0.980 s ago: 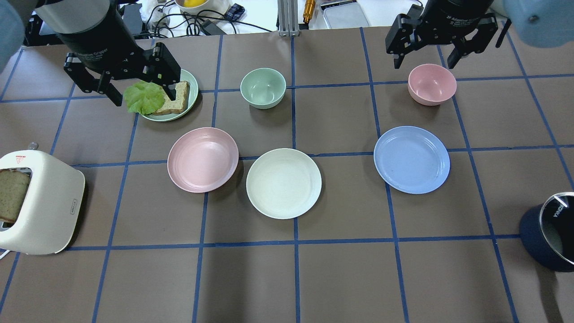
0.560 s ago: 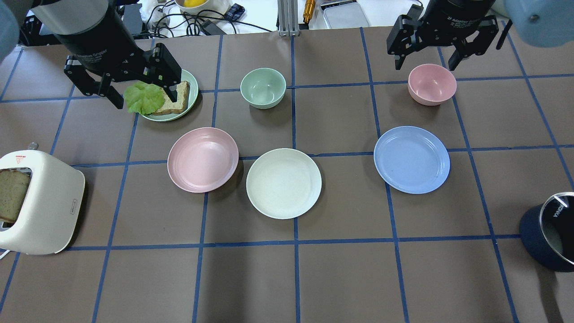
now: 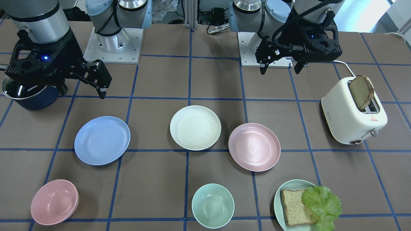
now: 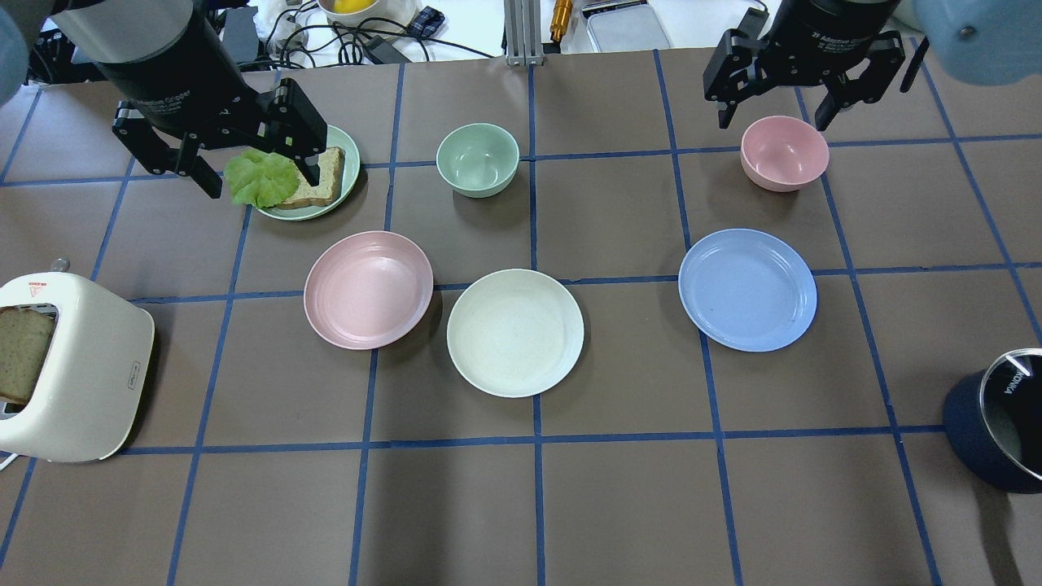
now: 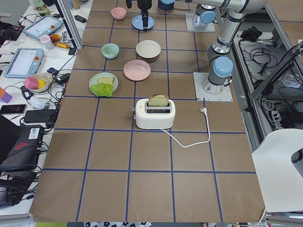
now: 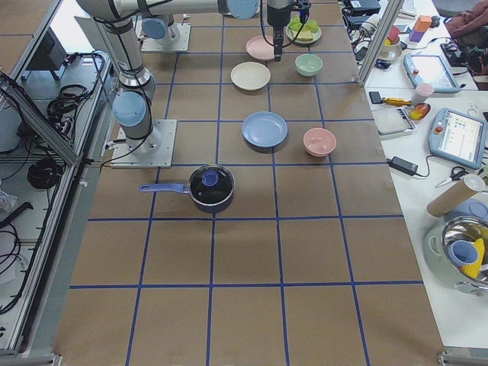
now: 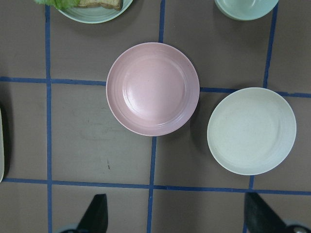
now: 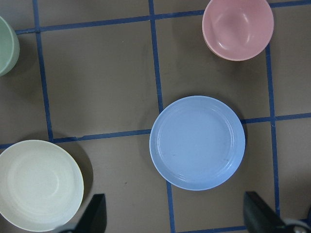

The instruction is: Stack three plates with pink and blue

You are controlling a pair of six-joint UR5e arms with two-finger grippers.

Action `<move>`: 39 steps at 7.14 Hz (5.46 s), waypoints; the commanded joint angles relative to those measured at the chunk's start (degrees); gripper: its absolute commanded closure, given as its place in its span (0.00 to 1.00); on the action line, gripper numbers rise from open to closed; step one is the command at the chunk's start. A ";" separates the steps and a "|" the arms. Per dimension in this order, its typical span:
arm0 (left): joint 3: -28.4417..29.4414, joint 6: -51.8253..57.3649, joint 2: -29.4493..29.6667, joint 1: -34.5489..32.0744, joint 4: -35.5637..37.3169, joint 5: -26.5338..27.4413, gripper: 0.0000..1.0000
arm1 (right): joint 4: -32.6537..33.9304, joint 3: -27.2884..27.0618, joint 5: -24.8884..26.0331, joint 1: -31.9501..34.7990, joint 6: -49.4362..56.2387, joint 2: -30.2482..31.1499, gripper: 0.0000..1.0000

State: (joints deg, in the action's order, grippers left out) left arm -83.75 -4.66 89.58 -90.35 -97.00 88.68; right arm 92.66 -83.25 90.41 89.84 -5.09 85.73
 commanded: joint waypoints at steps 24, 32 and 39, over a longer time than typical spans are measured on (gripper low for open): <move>-15.39 -3.08 28.63 -8.70 38.20 0.35 1.00 | 36.70 -35.93 -8.05 -22.95 20.56 -10.13 0.02; -12.33 -8.25 19.92 -16.22 33.29 5.09 1.00 | 39.18 -36.64 -9.46 -22.78 18.72 -11.20 1.00; -6.34 -20.74 29.06 -33.13 31.76 4.92 1.00 | 32.59 -32.68 -9.37 -22.51 18.36 -6.54 1.00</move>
State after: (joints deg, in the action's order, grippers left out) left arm -90.18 -24.05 116.84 -122.61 -67.68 93.55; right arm 125.84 -116.44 81.04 67.26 13.33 79.13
